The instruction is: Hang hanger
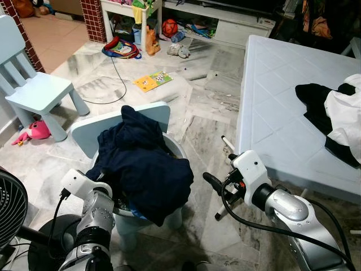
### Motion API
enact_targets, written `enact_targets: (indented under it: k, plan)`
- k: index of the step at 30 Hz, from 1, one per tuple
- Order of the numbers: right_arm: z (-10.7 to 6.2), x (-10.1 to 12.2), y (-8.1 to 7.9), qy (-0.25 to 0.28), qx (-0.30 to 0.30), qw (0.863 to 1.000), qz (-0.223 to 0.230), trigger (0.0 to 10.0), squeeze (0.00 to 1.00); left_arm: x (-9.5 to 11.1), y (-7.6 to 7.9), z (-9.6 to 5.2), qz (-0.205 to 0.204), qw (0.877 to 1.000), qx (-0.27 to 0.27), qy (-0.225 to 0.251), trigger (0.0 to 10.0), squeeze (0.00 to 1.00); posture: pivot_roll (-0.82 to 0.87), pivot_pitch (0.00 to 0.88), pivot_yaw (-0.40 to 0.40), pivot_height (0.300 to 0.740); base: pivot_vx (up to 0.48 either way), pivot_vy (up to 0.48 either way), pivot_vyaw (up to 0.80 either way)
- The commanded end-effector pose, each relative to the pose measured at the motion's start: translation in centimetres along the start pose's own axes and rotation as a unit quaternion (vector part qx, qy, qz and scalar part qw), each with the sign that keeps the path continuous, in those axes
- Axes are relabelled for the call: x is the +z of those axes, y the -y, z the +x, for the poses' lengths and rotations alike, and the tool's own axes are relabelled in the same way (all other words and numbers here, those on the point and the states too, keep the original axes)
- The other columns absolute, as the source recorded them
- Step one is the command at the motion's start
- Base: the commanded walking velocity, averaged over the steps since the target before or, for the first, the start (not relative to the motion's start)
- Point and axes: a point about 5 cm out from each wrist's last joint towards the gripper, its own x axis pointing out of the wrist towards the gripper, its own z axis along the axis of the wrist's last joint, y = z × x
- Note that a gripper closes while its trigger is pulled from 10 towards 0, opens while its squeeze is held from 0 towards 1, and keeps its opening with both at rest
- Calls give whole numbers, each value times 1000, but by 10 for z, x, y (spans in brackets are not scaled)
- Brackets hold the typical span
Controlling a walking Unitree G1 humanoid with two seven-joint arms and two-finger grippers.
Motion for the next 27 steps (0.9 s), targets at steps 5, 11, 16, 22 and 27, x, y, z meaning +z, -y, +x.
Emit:
enact_targets:
  k: [5,11,16,22,27]
  plan:
    - [-3,2,3,1,-10,1000,-8,10000,0,0,-1,2,13,1000,-2,-4,0,0,-178,128,-102,740,0,0,0]
    - [-2,2,2,3,-11,1000,-8,10000,0,2,-5,3,54,998,9,2,0,0,-175,126,-100,740,0,0,0]
    - [-1,2,2,3,-12,1000,-8,10000,0,0,3,0,214,976,-36,18,0,0,-172,122,-97,740,0,0,0]
    - [1,2,2,4,-11,1000,-7,10000,0,-9,5,-14,378,917,-124,21,0,0,-158,119,-98,740,0,0,0]
    - [3,2,2,5,-10,1000,-7,10000,0,-13,6,-25,460,868,-187,14,0,0,-152,117,-99,740,0,0,0]
